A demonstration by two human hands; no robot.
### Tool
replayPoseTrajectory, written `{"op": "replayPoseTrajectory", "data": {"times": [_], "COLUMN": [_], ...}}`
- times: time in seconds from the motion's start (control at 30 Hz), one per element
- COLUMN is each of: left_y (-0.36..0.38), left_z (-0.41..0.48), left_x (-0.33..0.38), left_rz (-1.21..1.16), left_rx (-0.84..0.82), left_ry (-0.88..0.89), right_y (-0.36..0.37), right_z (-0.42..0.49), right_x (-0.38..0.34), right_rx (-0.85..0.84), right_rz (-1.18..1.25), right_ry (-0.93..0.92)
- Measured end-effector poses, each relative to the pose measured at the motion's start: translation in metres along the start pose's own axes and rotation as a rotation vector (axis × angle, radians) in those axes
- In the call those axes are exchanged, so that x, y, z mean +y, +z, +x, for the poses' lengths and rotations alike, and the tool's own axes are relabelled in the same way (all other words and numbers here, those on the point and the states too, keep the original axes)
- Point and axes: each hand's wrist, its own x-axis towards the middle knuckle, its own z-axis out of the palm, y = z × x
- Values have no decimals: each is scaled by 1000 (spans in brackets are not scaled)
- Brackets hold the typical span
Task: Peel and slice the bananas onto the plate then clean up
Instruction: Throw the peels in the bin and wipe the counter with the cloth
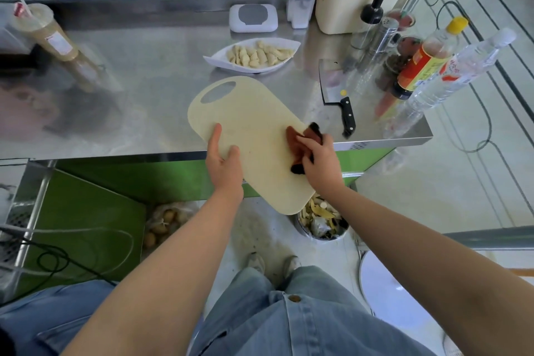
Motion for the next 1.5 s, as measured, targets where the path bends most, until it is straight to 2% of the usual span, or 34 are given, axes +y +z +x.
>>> {"op": "replayPoseTrajectory", "data": {"times": [0.1,0.13,0.17,0.23,0.3,0.33,0.47,0.53,0.6,0.63,0.73,0.87,0.97,1.03,1.07,1.17,1.2,1.23,1.33,1.4,1.43,1.5], "left_y": [-4,-4,-3,3,10,13,6,-2,-5,-5,0,1,2,2,1,0,0,2,14,24,28,31], "left_z": [-1,-3,-5,-10,-14,-14,-11,-8,-8,-10,-10,-6,-7,-4,-1,5,5,2,-13,-18,-18,-16], "left_x": [0,0,-1,-2,-2,-3,-3,-6,-7,-7,-9,-8,-10,-11,-12,-11,-12,-13,-15,-17,-19,-19], "left_rz": [56,76,86,65,1,-23,-12,-19,-37,-45,-113,-174,-160,-177,-170,-48,-20,-7,11,23,10,-36], "left_rx": [-6,-19,-25,-15,10,22,48,61,56,54,92,177,211,269,301,332,323,299,182,136,134,152], "left_ry": [35,47,51,42,6,-6,22,2,-24,-28,-67,-70,-52,-54,-55,-39,-31,-22,7,48,56,36], "right_y": [-17,-21,-24,-24,-21,-20,-31,-39,-46,-48,-49,-42,-49,-54,-54,-56,-56,-54,-35,-18,-13,-12], "right_z": [-5,-6,-7,-8,-11,-14,-19,-14,-5,-2,-3,-12,-19,-24,-27,-24,-19,-12,2,4,4,6], "right_x": [26,28,27,18,12,14,44,51,45,41,30,39,47,56,60,57,46,33,-11,-27,-28,-19], "right_rx": [28,65,113,162,124,112,77,149,207,175,-67,-149,-269,-392,-382,-20,62,71,-105,-215,-237,-207], "right_rz": [-43,-23,20,135,111,73,19,129,337,433,554,669,680,501,410,363,369,348,226,103,34,-30], "right_ry": [307,359,354,203,72,86,470,608,675,700,744,770,761,731,700,598,524,425,72,-91,-133,-93]}}
